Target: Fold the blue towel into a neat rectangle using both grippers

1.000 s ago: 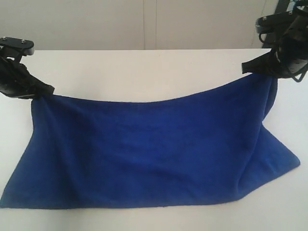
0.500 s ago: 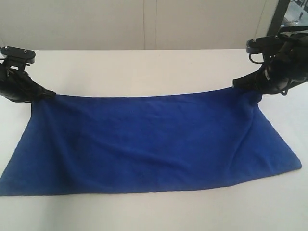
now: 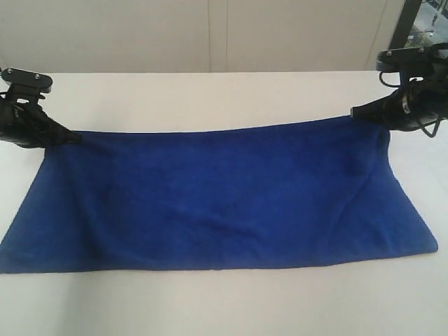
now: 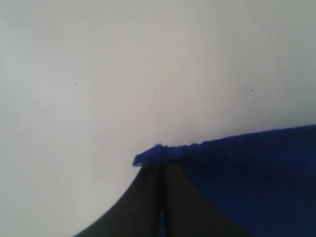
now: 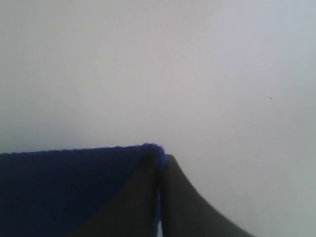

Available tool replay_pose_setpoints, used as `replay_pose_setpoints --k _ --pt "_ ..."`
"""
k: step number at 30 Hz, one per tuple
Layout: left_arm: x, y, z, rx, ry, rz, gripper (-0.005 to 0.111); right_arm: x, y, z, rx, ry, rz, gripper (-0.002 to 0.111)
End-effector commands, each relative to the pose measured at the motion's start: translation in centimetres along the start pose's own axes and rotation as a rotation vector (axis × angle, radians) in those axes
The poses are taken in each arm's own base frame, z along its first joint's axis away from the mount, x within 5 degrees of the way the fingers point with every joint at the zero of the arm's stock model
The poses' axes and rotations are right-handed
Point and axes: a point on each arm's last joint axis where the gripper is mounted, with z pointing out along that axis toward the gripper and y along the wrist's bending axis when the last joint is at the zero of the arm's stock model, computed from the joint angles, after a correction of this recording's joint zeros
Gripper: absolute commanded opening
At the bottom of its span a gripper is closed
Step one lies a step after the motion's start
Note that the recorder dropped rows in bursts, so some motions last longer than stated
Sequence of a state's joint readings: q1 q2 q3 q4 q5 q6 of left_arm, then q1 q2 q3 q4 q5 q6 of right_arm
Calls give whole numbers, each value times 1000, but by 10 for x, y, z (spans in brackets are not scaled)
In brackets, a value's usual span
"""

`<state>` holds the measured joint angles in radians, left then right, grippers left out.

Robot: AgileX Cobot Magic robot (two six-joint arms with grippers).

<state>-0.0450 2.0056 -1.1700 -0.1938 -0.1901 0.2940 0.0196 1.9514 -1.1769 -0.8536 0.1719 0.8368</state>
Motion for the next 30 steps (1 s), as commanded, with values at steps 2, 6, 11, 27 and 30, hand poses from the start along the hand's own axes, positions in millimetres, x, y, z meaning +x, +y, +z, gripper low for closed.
replay_pose_setpoints --k 2,6,11,27,30 --pt "1 0 0 -4 -6 -5 0 1 3 8 -61 -39 -39 0" --pt "0 0 0 -7 -13 -5 0 7 4 15 -57 -13 -46 0" --pt "0 0 0 -8 -15 -5 18 10 4 17 -52 0 -47 23" --pt "-11 -5 -48 108 141 -6 49 4 -21 -44 144 235 63 12" --pt "-1 -10 -53 165 259 -6 27 17 -12 -45 49 378 15 0"
